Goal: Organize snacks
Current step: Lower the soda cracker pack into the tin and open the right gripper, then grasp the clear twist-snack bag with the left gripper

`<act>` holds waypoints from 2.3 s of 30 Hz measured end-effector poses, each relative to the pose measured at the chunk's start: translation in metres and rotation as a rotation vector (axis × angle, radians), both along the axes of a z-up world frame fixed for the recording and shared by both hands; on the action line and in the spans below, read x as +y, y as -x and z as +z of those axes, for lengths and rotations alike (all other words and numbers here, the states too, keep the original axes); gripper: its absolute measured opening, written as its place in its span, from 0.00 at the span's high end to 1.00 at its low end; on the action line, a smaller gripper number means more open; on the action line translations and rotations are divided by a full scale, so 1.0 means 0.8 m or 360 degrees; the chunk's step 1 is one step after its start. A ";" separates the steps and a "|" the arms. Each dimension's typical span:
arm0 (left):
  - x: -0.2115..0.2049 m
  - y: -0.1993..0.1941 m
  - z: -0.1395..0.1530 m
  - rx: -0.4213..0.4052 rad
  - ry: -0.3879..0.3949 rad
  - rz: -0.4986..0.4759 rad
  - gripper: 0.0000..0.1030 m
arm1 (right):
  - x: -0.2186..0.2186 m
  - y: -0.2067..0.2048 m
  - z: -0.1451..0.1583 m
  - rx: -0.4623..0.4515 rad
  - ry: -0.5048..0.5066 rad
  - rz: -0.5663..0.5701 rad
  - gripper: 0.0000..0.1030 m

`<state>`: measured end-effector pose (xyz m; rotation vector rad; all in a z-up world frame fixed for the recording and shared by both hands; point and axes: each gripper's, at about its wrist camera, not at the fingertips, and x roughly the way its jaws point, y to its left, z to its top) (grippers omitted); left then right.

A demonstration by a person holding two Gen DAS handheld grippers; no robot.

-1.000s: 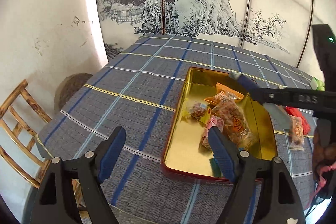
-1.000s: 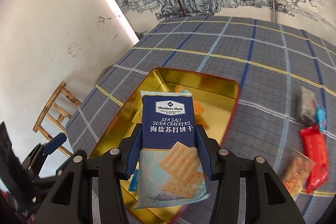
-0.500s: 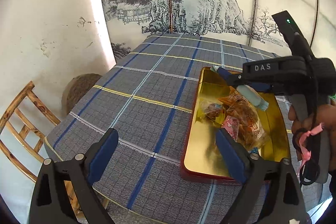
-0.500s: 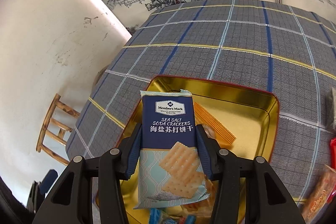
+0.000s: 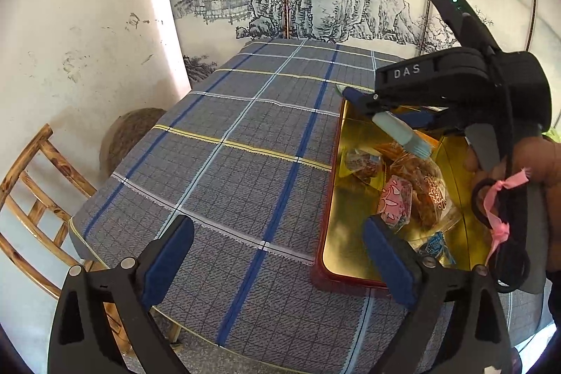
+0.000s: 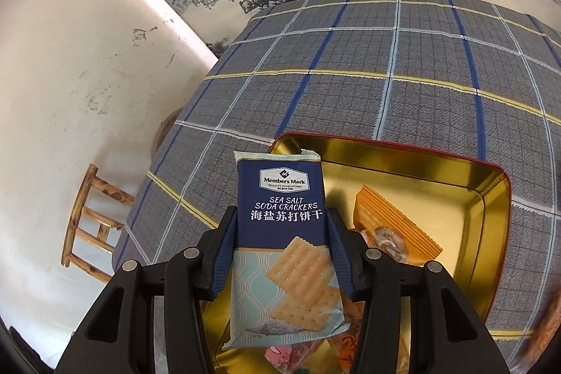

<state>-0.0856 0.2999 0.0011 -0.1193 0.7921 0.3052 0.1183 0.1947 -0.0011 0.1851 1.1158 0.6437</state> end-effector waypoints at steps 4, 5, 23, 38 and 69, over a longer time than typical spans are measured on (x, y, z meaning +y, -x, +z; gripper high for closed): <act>0.002 0.003 -0.002 -0.0015 0.0032 -0.0021 0.03 | 0.005 0.000 -0.003 0.0004 0.0022 -0.0017 0.51; 0.003 0.003 -0.002 -0.0015 0.0036 -0.0023 0.02 | 0.005 0.000 -0.003 0.0007 0.0024 -0.0023 0.51; 0.005 0.006 -0.002 -0.0001 0.0043 -0.0018 0.02 | -0.010 0.013 0.015 -0.0045 -0.0100 -0.0065 0.50; -0.025 0.010 0.016 -0.0017 -0.0032 -0.0082 0.02 | -0.115 0.123 0.065 -0.0550 -0.0090 0.0062 0.49; -0.324 -0.106 0.045 0.0188 0.0162 -0.1227 0.02 | -0.546 0.160 -0.046 -0.0477 0.0403 -0.0922 0.45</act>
